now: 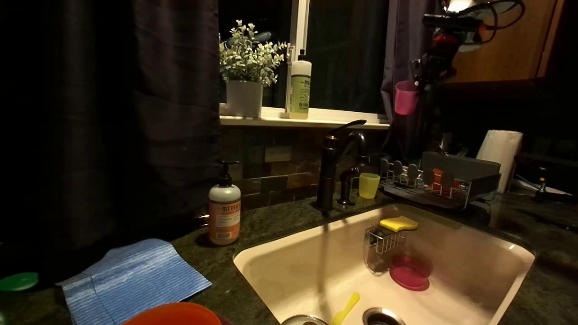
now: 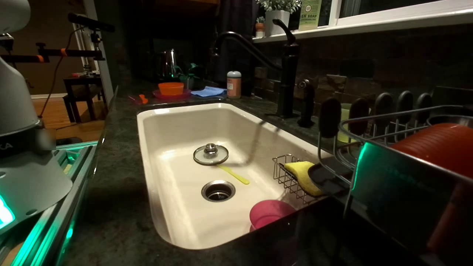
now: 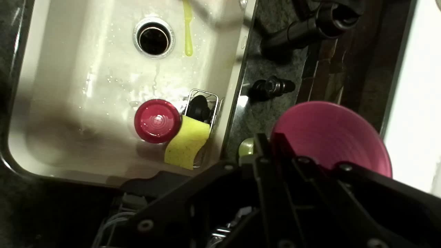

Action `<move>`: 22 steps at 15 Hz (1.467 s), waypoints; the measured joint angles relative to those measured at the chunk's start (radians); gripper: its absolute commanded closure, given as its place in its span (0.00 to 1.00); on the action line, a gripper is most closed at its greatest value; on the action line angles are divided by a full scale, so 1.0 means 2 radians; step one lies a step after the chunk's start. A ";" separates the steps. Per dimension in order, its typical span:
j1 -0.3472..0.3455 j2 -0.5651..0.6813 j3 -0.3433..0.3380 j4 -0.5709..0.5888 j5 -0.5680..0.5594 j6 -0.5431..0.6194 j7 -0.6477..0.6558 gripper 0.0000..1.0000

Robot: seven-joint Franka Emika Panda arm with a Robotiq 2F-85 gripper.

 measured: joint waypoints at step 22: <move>-0.032 0.182 0.002 0.193 0.132 -0.074 -0.024 0.98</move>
